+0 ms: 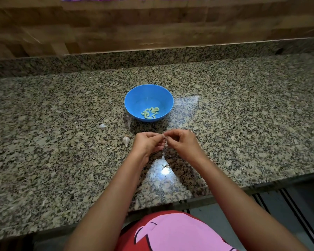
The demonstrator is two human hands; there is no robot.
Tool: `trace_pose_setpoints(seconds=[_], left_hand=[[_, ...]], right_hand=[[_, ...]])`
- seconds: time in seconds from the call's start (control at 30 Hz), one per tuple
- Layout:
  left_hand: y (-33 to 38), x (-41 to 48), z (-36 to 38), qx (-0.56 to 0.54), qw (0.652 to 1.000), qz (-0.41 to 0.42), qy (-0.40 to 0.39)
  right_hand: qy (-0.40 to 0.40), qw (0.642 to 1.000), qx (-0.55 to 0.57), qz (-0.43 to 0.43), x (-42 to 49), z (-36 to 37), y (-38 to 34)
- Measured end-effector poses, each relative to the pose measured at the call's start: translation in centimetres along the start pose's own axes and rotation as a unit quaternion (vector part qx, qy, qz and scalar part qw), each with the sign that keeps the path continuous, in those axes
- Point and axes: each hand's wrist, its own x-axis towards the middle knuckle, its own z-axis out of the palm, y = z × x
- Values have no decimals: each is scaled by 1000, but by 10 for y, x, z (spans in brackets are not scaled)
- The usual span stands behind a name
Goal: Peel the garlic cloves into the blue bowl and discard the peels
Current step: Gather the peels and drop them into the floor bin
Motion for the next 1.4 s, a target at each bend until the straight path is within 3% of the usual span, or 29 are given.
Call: trace_pose_setpoints(seconds=[0.1,0.27,0.47,0.63,0.7,0.73,0.8,0.93,1.03,1.2,1.4], left_hand=[[0,1,2,5,1000,3,9],[-6,5,-2,83,994,41,56],[-13,4,-7,151,985,60,54],[-2,-4,-5,331,921,184,90],[-1,-3,-5,315,924,209,63],[-1,-3,-6,270,942,197,38],[0,-6,-4,120,984,130,-22],[0,-7,-2,-36,995,58,-70],[2,-5,-2,-44,995,48,-76],[5,-2,3,-14,997,49,-61],[1,-4,8,21,997,74,-27]], right_hand=[[9,1000,20,6,0,0,2],[-6,965,237,110,2,-5,4],[-1,953,273,132,10,-8,7],[-30,947,287,140,13,-6,9],[-40,948,280,144,13,-4,11],[-46,948,279,145,13,-4,10],[-55,946,287,140,11,-5,8],[-29,940,315,125,6,-7,4],[-26,950,291,111,4,-8,6],[20,994,105,22,-2,-5,1],[62,998,15,-30,-7,-3,3]])
